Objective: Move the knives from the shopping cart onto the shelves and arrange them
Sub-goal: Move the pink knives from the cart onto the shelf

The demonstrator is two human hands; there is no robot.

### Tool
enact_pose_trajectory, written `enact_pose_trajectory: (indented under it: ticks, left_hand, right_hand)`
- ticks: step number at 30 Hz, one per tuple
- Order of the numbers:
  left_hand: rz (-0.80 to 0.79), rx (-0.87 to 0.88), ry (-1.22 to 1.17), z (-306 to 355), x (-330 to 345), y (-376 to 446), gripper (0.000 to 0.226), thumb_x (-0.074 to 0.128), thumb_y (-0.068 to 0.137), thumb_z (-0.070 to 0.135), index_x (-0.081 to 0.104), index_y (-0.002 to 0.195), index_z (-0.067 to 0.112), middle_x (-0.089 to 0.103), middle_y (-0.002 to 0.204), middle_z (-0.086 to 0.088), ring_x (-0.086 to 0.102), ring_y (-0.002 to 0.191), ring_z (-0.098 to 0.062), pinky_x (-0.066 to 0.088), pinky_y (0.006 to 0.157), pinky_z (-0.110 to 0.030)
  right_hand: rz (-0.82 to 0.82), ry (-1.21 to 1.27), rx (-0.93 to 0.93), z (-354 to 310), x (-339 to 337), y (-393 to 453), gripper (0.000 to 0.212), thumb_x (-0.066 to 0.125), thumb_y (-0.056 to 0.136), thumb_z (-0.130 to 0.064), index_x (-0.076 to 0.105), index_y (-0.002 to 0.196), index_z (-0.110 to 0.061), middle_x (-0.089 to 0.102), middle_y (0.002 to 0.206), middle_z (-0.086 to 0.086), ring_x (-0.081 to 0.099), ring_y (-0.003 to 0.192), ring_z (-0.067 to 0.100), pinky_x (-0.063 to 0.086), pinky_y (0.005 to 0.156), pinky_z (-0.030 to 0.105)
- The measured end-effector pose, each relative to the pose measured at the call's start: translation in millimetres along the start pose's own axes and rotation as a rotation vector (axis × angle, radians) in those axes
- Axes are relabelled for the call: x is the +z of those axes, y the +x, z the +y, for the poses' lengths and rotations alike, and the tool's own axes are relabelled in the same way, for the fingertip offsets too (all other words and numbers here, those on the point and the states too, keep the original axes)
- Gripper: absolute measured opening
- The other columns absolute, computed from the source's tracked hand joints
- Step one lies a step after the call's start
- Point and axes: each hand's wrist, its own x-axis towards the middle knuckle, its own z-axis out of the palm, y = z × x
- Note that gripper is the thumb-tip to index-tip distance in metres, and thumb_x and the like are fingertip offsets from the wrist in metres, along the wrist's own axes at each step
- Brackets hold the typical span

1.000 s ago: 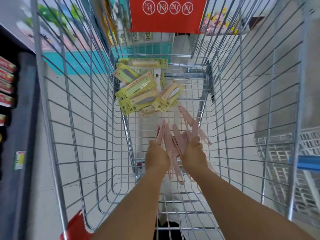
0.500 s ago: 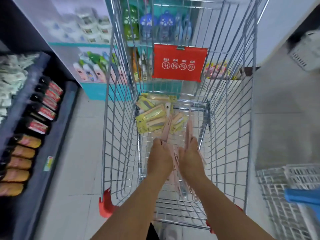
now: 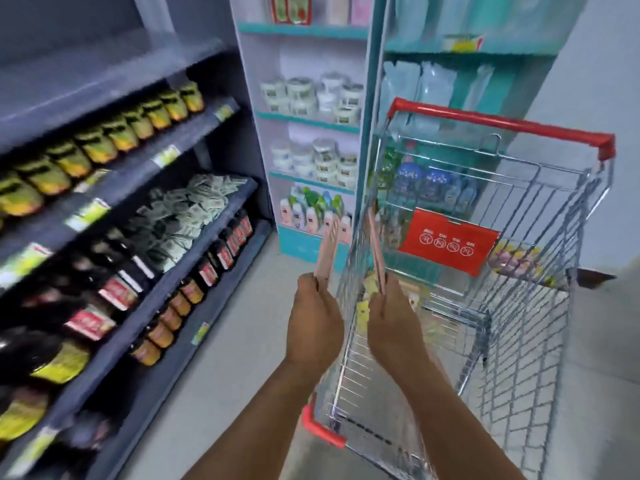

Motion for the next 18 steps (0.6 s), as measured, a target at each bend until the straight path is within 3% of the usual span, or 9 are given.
enact_pose_trajectory:
  ticks: [6,9,14,18]
  left_hand:
    - [0.187,0.147,-0.009,-4,-129,27,0.027,0.038,0.101,0.015,0.029,0.076,0.019,0.038,0.067,0.002,0.036,0.056,-0.009,0.015,0.053,-0.028]
    - [0.27,0.191,-0.006,-18,-197,38,0.03,0.038,0.1,0.016,0.027,0.073,0.023,0.04,0.068,-0.004,0.035,0.058,-0.017,0.024,0.05,-0.029]
    - [0.382,0.195,-0.007,-50,-313,49,0.025,0.039,0.1,0.017,0.032,0.076,0.02,0.044,0.068,-0.003,0.038,0.057,-0.016,0.024,0.049,-0.027]
    - [0.476,0.218,0.024,-74,-397,52,0.021,0.042,0.099,0.015,0.037,0.079,0.02,0.052,0.074,-0.007,0.045,0.063,-0.022,0.029,0.051,-0.024]
  right_hand:
    - [-0.086,-0.074,-0.237,-112,56,-6,0.043,0.037,0.1,-0.015,0.037,0.143,-0.011,0.055,0.122,0.014,0.054,0.11,0.03,0.037,0.082,0.03]
    - [-0.103,-0.076,-0.332,-172,93,-17,0.045,0.036,0.1,-0.016,0.034,0.145,-0.01,0.051,0.131,0.015,0.049,0.119,0.03,0.035,0.092,0.029]
    - [-0.152,-0.043,-0.454,-265,166,-45,0.042,0.033,0.099,-0.017,0.042,0.139,-0.011,0.054,0.125,0.014,0.05,0.117,0.032,0.038,0.092,0.032]
    - [-0.203,-0.041,-0.542,-330,221,-71,0.047,0.031,0.1,-0.021,0.033,0.147,-0.016,0.051,0.13,0.011,0.05,0.117,0.028,0.037,0.089,0.028]
